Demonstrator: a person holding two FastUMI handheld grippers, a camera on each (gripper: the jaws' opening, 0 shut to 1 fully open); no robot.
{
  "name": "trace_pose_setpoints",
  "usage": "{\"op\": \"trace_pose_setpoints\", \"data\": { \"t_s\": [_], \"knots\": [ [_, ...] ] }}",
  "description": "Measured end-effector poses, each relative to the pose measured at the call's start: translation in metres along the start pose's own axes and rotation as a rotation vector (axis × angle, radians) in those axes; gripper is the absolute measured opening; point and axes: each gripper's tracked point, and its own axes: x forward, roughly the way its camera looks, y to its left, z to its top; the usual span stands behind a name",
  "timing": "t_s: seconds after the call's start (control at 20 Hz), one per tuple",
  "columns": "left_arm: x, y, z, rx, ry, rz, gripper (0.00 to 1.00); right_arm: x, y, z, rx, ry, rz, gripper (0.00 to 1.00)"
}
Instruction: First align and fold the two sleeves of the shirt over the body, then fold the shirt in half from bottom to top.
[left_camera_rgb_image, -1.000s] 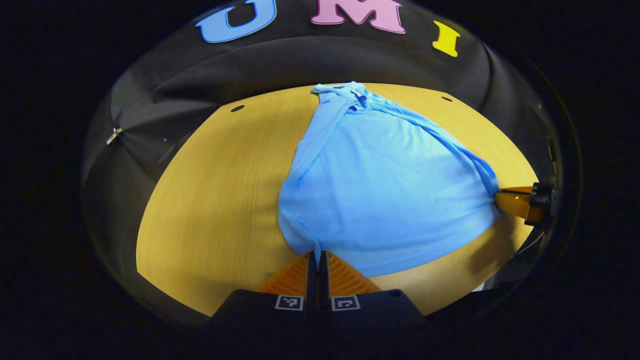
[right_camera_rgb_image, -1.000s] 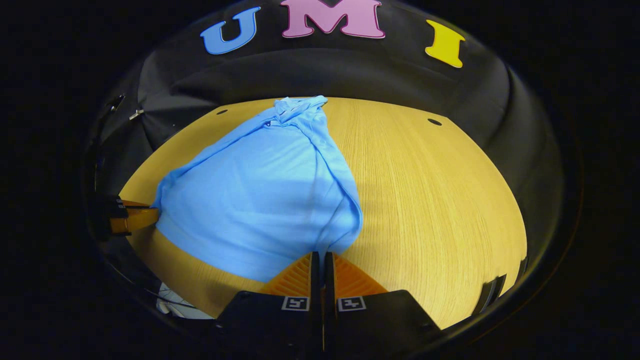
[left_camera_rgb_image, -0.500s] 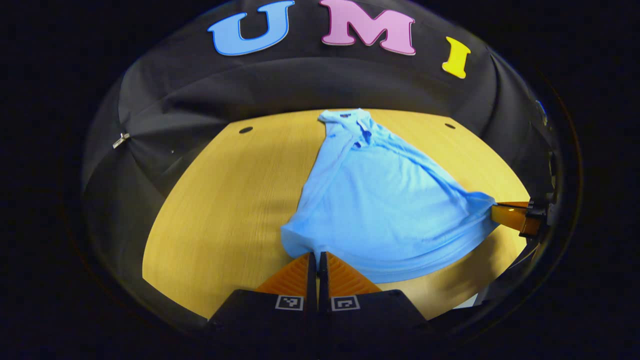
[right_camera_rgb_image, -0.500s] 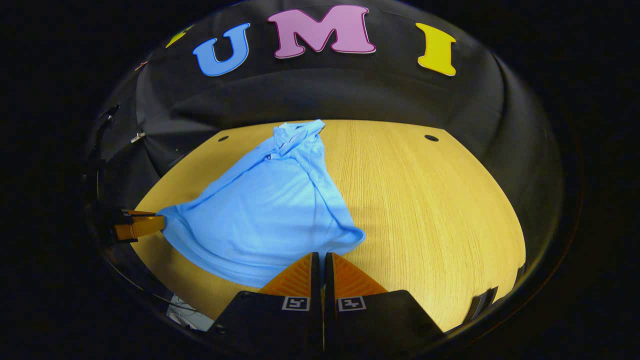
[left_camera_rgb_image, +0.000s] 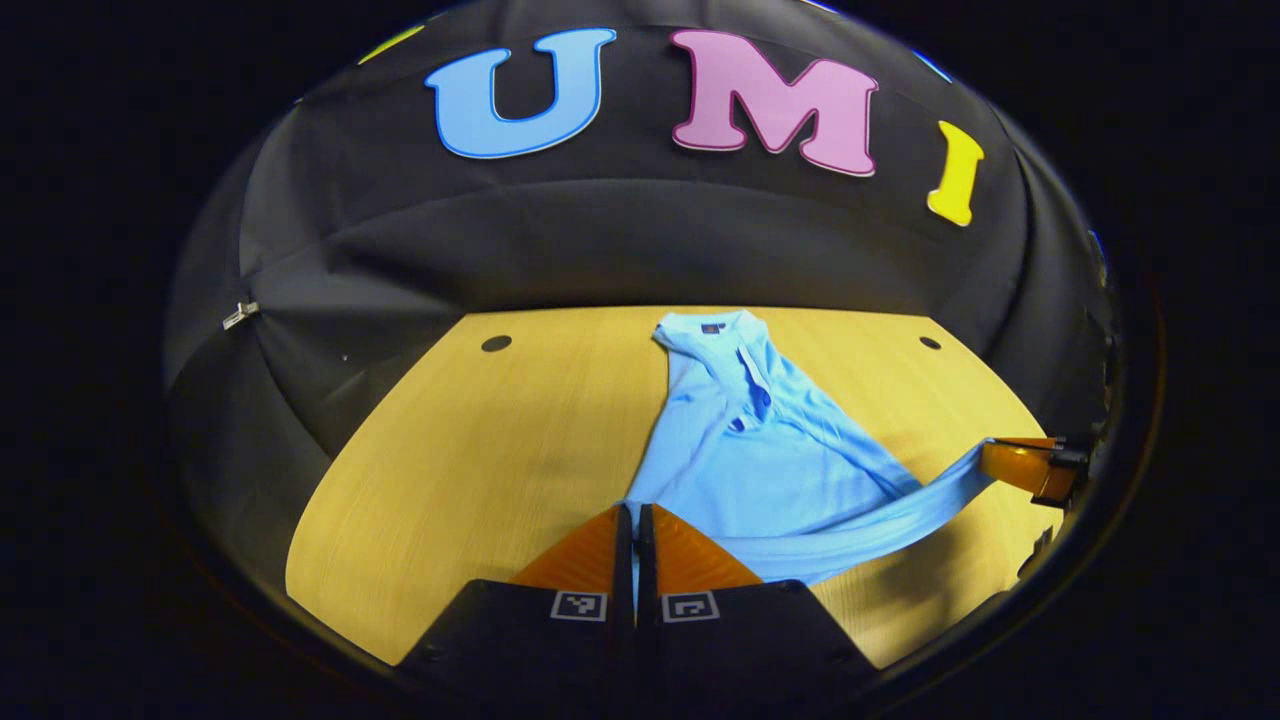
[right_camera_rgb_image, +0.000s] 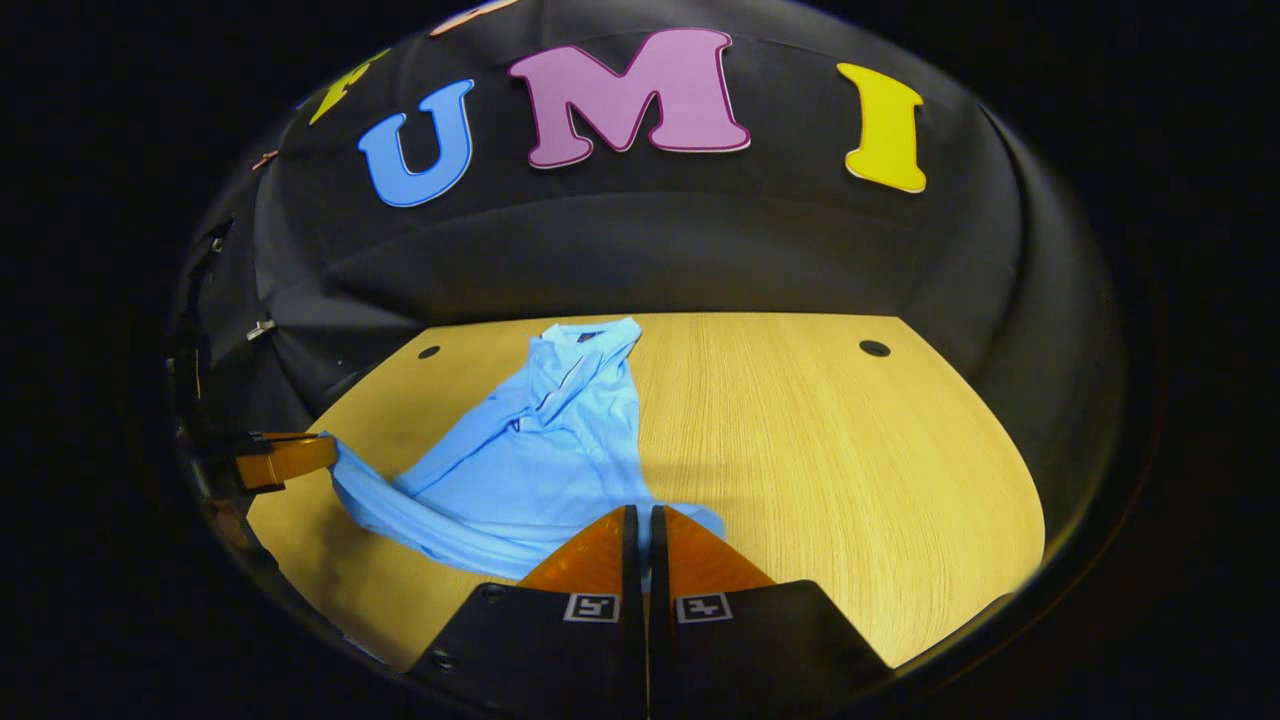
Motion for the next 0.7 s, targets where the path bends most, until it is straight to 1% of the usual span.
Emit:
{"op": "trace_pose_setpoints", "data": {
  "t_s": [0.1, 0.15, 0.2, 0.4, 0.65, 0.7],
  "knots": [
    [0.019, 0.0, 0.017, -0.01, -0.025, 0.011, 0.05, 0.014, -0.002, 0.016, 0.0, -0.026, -0.011, 0.06],
    [0.029, 0.001, 0.028, -0.015, -0.041, 0.015, 0.01, 0.024, -0.004, 0.026, 0.001, -0.039, -0.015, 0.06],
    [0.037, 0.001, 0.039, -0.016, -0.057, 0.018, 0.06, 0.032, -0.005, 0.034, -0.001, -0.047, -0.014, 0.06],
    [0.07, 0.001, 0.083, -0.016, -0.126, 0.032, 0.06, 0.071, -0.012, 0.065, -0.033, -0.083, -0.025, 0.06],
    [0.124, 0.011, 0.133, -0.007, -0.194, 0.075, 0.06, 0.133, -0.023, 0.102, 0.017, -0.109, -0.046, 0.06],
    [0.135, 0.014, 0.138, -0.014, -0.194, 0.082, 0.01, 0.145, -0.024, 0.107, 0.021, -0.11, -0.048, 0.05]
  ]
}}
